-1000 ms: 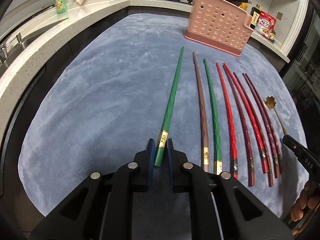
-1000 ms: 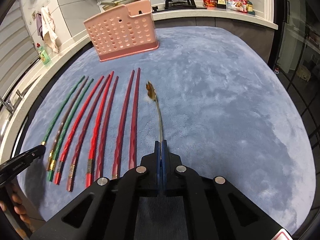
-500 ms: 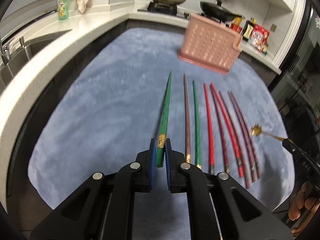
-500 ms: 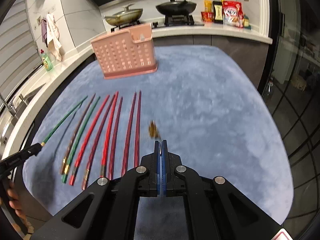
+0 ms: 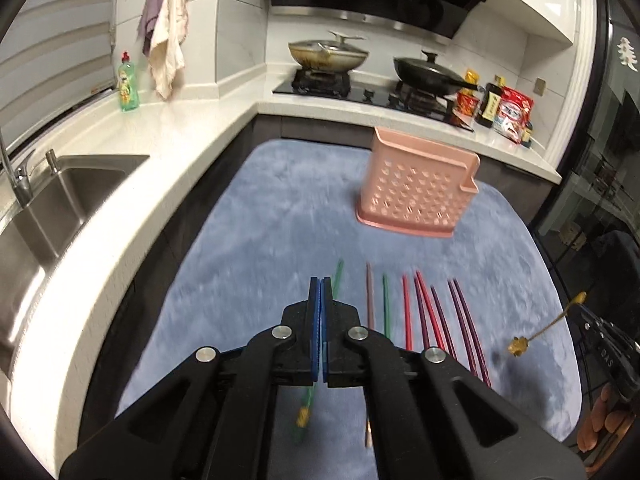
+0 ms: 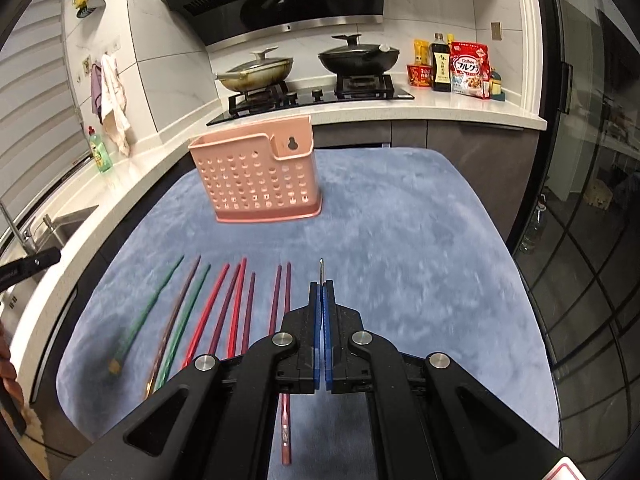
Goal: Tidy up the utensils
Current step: 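Lift the gold spoon with the right tool while the left tool lifts the green chopstick, then insert the green chopstick into the pink holder with the left tool while the right tool drops the spoon in, then move the right tool back and grasp a red chopstick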
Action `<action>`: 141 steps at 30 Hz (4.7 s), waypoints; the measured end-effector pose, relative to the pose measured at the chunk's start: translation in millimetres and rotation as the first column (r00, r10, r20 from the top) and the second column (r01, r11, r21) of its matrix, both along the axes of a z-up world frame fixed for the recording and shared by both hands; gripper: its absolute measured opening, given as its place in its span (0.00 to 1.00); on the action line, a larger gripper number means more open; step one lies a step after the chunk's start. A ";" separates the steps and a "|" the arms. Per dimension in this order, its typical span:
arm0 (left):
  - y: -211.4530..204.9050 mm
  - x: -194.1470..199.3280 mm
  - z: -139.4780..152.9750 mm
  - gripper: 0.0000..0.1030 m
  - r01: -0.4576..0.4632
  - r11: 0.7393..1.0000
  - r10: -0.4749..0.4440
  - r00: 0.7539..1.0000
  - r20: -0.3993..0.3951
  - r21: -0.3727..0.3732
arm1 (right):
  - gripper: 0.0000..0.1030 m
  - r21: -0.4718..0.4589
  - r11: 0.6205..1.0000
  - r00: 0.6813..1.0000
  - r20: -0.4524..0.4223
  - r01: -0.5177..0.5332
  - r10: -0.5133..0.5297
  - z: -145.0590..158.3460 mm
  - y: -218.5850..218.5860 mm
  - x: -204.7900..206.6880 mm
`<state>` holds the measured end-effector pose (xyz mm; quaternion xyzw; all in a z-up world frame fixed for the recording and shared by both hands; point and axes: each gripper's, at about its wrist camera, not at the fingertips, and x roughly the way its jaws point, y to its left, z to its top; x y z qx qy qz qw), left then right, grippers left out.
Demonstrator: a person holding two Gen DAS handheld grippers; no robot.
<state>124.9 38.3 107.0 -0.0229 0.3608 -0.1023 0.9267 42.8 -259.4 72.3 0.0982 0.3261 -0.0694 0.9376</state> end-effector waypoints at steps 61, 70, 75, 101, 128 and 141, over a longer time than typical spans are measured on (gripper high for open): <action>-34.8 110.8 165.7 0.07 0.063 0.992 -0.027 0.949 0.314 -0.105 | 0.02 0.061 0.997 0.983 0.179 -0.038 0.026 102.5 -38.3 148.2; -81.6 162.9 185.4 0.07 0.089 0.984 -0.018 0.912 0.410 -0.155 | 0.02 0.116 0.993 0.988 0.151 -0.034 0.016 86.4 -47.4 220.1; -95.6 195.0 147.1 0.07 0.084 0.983 -0.025 0.940 0.341 -0.160 | 0.02 0.121 0.992 0.995 0.099 -0.037 0.025 65.0 -45.9 241.9; -70.1 129.1 82.5 0.73 -0.024 0.999 0.032 0.975 0.221 -0.039 | 0.31 0.120 0.991 0.989 0.142 -0.063 0.045 75.4 -42.9 135.8; -21.5 -38.7 -107.2 0.73 -0.058 0.993 0.068 0.994 -0.085 0.107 | 0.32 -0.001 0.996 0.982 -0.166 -0.086 0.085 -82.3 36.5 -33.9; -10.8 -56.7 -120.8 0.73 -0.064 0.994 0.074 0.990 -0.117 0.083 | 0.24 -0.002 0.993 0.974 -0.196 -0.119 0.116 -99.8 55.5 -32.6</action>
